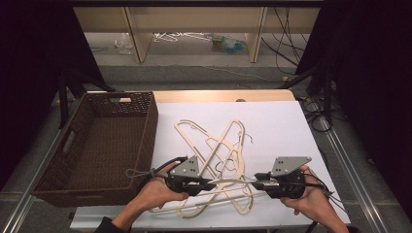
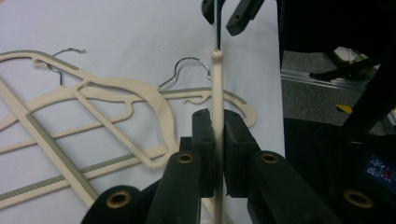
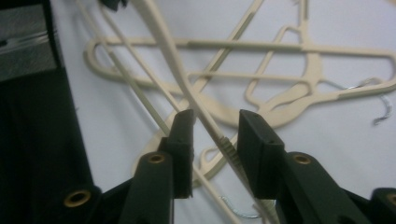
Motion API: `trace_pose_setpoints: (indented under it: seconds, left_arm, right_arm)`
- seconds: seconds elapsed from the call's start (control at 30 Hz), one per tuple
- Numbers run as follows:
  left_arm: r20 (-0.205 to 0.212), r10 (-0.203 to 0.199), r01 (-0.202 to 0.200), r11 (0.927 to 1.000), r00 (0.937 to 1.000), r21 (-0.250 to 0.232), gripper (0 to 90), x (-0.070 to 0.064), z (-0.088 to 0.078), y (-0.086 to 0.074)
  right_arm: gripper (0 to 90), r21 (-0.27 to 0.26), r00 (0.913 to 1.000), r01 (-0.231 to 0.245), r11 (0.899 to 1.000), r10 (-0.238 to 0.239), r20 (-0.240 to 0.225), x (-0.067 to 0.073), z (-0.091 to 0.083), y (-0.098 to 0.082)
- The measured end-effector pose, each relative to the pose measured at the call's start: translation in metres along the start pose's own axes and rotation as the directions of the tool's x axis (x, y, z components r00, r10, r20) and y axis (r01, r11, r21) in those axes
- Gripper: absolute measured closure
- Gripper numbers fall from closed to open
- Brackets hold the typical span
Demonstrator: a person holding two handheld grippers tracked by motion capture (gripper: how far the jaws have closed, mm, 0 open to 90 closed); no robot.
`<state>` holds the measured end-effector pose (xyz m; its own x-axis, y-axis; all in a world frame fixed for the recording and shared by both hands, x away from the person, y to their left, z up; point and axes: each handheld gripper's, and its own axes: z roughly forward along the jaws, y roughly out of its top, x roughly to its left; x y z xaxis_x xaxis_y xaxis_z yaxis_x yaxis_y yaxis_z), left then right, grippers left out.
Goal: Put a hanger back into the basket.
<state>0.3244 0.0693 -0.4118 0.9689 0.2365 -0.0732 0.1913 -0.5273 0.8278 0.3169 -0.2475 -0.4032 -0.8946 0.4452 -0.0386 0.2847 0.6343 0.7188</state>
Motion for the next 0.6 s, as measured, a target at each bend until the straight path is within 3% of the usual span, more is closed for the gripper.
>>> trace_pose_setpoints:
  seconds: [0.07, 0.13, 0.2, 0.3, 0.43, 0.53, 0.6]
  left_arm:
    - [-0.013, -0.011, 0.011, 0.9999, 0.9998, 0.005, 85.7, -0.001, -0.001, 0.001]
    - [-0.018, -0.026, 0.026, 0.9997, 0.9995, 0.000, 85.7, -0.001, -0.003, 0.001]
    - [-0.024, -0.037, 0.037, 0.9993, 0.9990, -0.012, 85.7, 0.000, -0.006, 0.001]
    - [-0.062, -0.045, 0.043, 0.9988, 0.9971, -0.025, 85.7, 0.002, -0.013, 0.003]
    - [-0.100, -0.070, 0.065, 0.9966, 0.9925, -0.050, 85.7, 0.007, -0.025, 0.006]
    - [-0.116, -0.105, 0.096, 0.9923, 0.9876, -0.078, 85.7, 0.009, -0.034, 0.008]
    - [-0.127, -0.106, 0.095, 0.9914, 0.9862, -0.091, 85.7, 0.012, -0.040, 0.010]
  right_arm:
    - [61.1, -0.050, 0.9997, -0.008, 0.999, 0.009, 0.021, -0.001, -0.006, 0.002]
    - [59.3, -0.058, 0.9995, -0.011, 0.998, 0.013, 0.030, -0.002, -0.008, 0.002]
    - [55.1, -0.101, 0.9985, -0.028, 0.994, 0.033, 0.044, -0.003, -0.012, 0.003]
    - [49.7, -0.138, 0.9945, -0.061, 0.989, 0.072, 0.076, -0.007, -0.017, 0.003]
    - [41.9, -0.206, 0.9819, -0.124, 0.971, 0.150, 0.115, -0.013, -0.021, -0.002]
    - [38.7, -0.267, 0.9684, -0.166, 0.949, 0.208, 0.137, -0.016, -0.024, -0.004]
    - [38.1, -0.297, 0.9597, -0.174, 0.939, 0.229, 0.163, -0.017, -0.026, -0.005]
